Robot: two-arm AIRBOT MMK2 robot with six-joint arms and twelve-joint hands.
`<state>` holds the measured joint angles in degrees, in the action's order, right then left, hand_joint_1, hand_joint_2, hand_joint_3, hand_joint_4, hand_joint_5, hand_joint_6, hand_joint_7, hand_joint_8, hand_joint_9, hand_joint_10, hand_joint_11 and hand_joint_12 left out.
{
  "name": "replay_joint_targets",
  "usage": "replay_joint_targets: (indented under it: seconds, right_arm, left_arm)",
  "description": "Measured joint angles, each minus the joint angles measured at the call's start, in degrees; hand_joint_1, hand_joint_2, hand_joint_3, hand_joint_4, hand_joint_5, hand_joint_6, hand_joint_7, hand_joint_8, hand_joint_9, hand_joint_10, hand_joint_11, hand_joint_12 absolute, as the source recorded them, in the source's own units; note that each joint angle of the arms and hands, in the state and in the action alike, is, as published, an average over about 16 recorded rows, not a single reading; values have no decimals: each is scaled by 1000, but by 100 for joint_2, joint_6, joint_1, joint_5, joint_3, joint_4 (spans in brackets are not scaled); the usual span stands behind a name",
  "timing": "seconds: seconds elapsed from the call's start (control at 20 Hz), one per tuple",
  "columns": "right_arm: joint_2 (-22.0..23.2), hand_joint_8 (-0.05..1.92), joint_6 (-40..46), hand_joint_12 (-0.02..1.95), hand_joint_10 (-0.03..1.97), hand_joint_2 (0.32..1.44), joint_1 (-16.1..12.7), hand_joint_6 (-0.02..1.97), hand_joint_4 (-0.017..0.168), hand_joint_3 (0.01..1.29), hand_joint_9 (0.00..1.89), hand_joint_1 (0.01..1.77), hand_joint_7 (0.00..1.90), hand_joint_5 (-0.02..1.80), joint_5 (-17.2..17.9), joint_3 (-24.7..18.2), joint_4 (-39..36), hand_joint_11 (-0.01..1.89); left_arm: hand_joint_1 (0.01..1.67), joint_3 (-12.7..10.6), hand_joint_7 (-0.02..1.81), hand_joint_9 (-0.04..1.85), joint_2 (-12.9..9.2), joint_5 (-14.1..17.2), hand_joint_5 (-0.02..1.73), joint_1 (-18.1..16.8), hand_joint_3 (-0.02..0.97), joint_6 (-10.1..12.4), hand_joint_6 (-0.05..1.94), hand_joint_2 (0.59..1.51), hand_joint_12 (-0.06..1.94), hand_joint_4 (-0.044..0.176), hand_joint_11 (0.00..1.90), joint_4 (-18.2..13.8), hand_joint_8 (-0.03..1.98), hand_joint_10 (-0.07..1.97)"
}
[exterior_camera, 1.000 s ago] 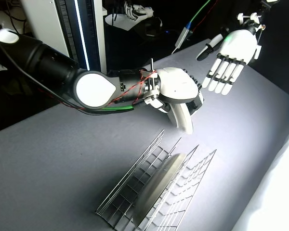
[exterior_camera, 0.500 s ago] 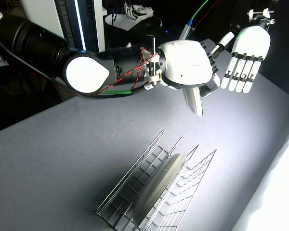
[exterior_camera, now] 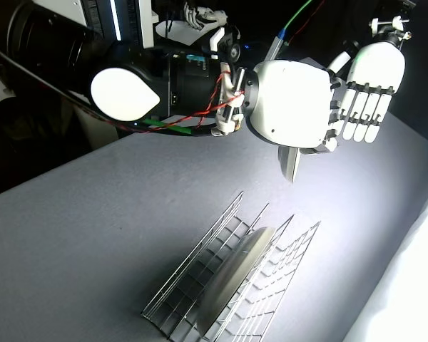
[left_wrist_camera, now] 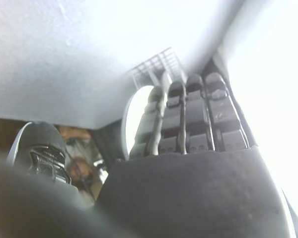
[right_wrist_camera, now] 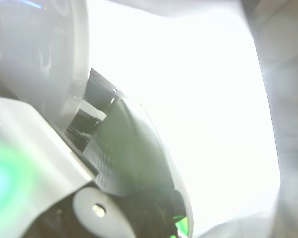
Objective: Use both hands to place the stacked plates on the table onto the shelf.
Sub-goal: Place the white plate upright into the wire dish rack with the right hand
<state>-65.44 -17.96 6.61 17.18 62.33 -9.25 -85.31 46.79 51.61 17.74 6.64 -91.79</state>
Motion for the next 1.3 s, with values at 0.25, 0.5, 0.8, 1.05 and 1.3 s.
replay_joint_targets:
  seconds: [0.25,0.5,0.8,1.05,1.3]
  right_arm:
    - [72,633,9,1175,1100,971,-231,954,-1,13,936,1366,1139,963,-516,-46,579,694]
    - [254,649,11,1181,1109,971,-411,968,-1,14,924,1368,1132,958,-927,-117,897,685]
    - [606,649,14,1176,1097,971,-582,968,-2,14,925,1369,1130,960,-1266,-266,1007,685]
    - [967,650,20,1186,1103,971,-662,970,-2,14,926,1370,1129,960,-1457,-428,999,686]
    - [1310,650,26,1175,1092,970,-706,962,-2,14,934,1371,1129,961,-1547,-554,984,695]
  left_arm:
    - [22,-99,18,20,81,28,21,24,16,-101,18,1119,4,-2,12,47,17,8]
    - [22,-159,20,20,111,18,22,50,16,-153,17,1119,4,-2,13,75,17,8]
    - [22,-268,21,20,138,-50,22,116,16,-212,17,1119,4,-2,13,83,17,8]
    - [22,-368,21,20,159,-110,22,182,16,-273,17,1119,4,-2,13,75,17,7]
    - [22,-417,21,20,166,-152,21,253,16,-321,17,1119,4,-2,13,55,17,7]
